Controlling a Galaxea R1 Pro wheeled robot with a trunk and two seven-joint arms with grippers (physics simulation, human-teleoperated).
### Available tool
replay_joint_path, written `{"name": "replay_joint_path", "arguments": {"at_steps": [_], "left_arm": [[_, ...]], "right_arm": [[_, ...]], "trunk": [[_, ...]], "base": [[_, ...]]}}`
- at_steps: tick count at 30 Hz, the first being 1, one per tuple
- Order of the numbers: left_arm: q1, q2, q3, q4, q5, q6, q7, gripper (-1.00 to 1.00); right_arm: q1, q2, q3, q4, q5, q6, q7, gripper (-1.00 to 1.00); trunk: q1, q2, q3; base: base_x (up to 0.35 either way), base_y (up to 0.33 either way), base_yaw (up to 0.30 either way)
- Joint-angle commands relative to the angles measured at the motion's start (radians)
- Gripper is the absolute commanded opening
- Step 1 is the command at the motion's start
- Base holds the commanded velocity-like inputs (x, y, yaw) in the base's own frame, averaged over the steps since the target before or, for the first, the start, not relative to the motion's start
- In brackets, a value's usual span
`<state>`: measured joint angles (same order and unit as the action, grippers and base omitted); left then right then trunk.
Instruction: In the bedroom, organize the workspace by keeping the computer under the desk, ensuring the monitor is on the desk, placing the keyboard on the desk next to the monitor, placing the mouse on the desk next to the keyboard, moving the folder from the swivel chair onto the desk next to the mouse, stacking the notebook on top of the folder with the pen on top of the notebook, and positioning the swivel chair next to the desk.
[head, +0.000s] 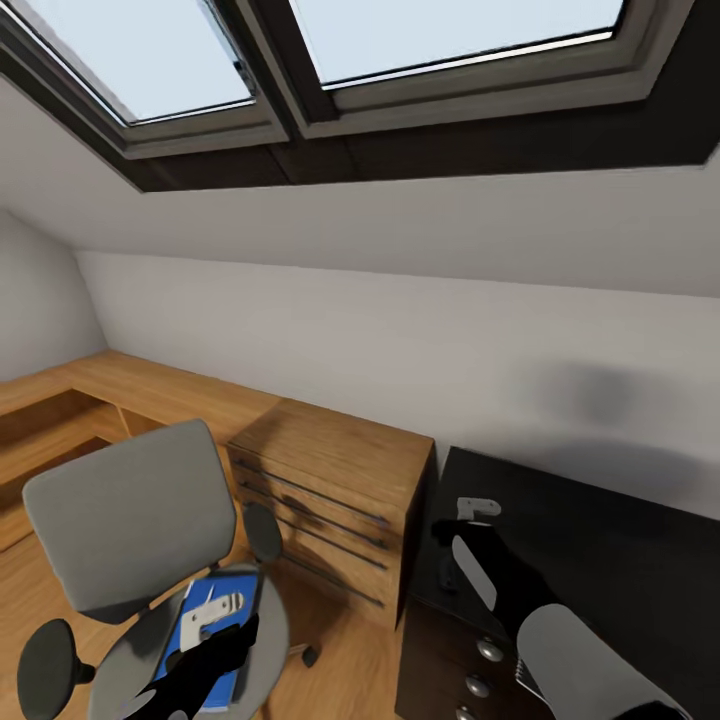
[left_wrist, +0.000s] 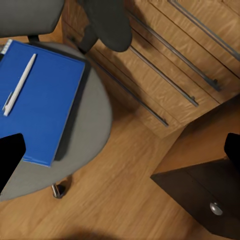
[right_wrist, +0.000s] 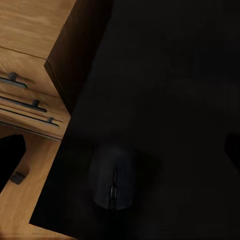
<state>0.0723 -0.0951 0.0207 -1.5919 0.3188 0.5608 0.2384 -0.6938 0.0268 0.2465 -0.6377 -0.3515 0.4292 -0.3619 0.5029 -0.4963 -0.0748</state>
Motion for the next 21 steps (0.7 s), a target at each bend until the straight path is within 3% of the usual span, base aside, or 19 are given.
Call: {"name": "replay_joint_path", "arguments": {"at_steps": [1, 11, 21], "left_arm": [[0.000, 0.000, 0.001, -0.002, 0.011, 0.004, 0.007, 1.00], [0.000, -0.001, 0.003, -0.009, 0.014, 0.005, 0.007, 1.00], [0.000, -0.002, 0.002, -0.010, 0.025, 0.004, 0.007, 1.00]], "right_arm": [[-0.001, -0.001, 0.006, 0.003, -0.010, 0.003, -0.009, 1.00], [-0.001, -0.001, 0.005, 0.084, -0.008, -0.048, -0.009, 1.00], [-0.001, -0.001, 0.005, 0.100, -0.003, -0.075, -0.009, 1.00]], "trunk": [[0.001, -0.002, -0.002], [0.001, -0.002, -0.002], [0.039, -0.072, -0.033]], "base": [[0.172, 0.065, 0.000], [0.052, 0.021, 0.000], [0.000, 0.000, 0.000]]}}
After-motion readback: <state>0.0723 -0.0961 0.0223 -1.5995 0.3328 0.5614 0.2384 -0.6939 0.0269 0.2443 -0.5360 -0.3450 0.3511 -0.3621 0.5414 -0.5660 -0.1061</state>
